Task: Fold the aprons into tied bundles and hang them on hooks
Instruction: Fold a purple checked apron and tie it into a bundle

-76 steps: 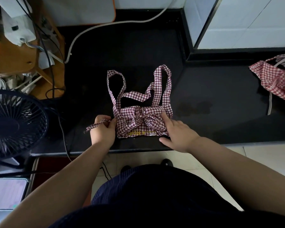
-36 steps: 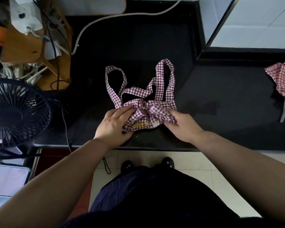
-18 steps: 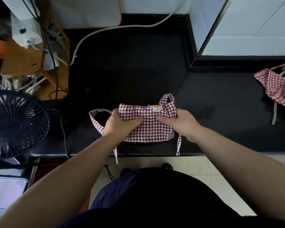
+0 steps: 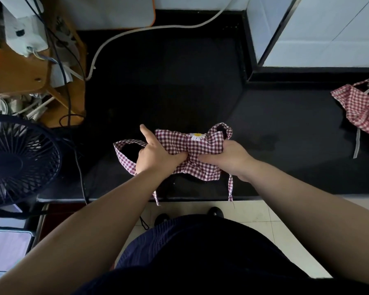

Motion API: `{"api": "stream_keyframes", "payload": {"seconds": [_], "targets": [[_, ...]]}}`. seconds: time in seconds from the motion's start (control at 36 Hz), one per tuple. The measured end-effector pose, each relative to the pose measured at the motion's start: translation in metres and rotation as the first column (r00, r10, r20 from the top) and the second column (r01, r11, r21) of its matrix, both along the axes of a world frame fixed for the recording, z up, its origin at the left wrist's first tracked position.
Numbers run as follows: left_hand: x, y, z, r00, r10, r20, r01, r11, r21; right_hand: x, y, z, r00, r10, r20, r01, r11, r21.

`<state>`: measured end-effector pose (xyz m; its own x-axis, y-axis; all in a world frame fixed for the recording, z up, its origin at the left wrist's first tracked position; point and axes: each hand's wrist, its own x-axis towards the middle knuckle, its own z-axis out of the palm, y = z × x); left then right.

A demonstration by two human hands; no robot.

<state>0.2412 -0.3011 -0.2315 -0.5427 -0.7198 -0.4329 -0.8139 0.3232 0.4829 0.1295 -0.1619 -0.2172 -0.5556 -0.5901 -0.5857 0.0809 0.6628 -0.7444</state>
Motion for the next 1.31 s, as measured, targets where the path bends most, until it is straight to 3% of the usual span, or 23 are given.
{"api": "stream_keyframes", "payload": {"seconds": [0.19,0.33,0.39,0.5,0.58,0.78,0.86,1.0,1.11,1.19,1.31], "targets": [[-0.016,0.011,0.013,0.96,-0.254,0.121,0.273,0.945,-0.178,0.005,-0.012,0.01,0.967,0.108,-0.23,-0.086,0.991,0.104],[-0.022,0.019,0.009,0.936,-0.306,0.172,0.348,0.88,-0.324,0.008,-0.027,0.023,0.954,0.189,-0.234,-0.157,0.976,0.152],[-0.02,0.02,0.01,0.942,-0.306,0.137,0.333,0.898,-0.288,0.004,-0.027,0.027,0.955,0.19,-0.229,-0.149,0.972,0.182],[-0.017,0.017,0.02,0.916,-0.401,0.018,0.401,0.915,-0.031,-0.004,-0.024,0.033,0.924,0.218,-0.313,-0.141,0.958,0.249],[-0.015,0.015,0.027,0.93,-0.361,-0.065,0.365,0.928,0.071,-0.001,-0.027,0.032,0.924,0.202,-0.325,-0.124,0.961,0.246],[-0.013,0.021,0.028,0.902,-0.432,-0.011,0.428,0.896,-0.115,0.006,-0.028,0.027,0.947,0.159,-0.281,-0.099,0.972,0.215],[-0.014,0.024,0.029,0.878,-0.478,0.019,0.477,0.871,-0.121,0.006,-0.028,0.028,0.956,0.127,-0.265,-0.066,0.971,0.229],[-0.017,0.015,0.046,0.888,-0.458,-0.046,0.46,0.876,0.148,0.001,-0.034,0.041,0.954,0.21,-0.214,-0.145,0.948,0.284],[-0.021,-0.005,0.055,0.925,-0.35,-0.149,0.38,0.855,0.352,-0.009,-0.036,0.046,0.998,0.061,0.019,-0.064,0.971,0.231],[-0.017,-0.011,0.057,0.941,-0.281,-0.191,0.339,0.804,0.488,-0.013,-0.035,0.045,0.997,0.049,0.066,-0.063,0.968,0.242],[-0.008,-0.012,0.053,0.955,-0.156,-0.253,0.274,0.793,0.545,-0.013,-0.029,0.043,0.995,-0.057,0.084,0.042,0.984,0.175]]}}
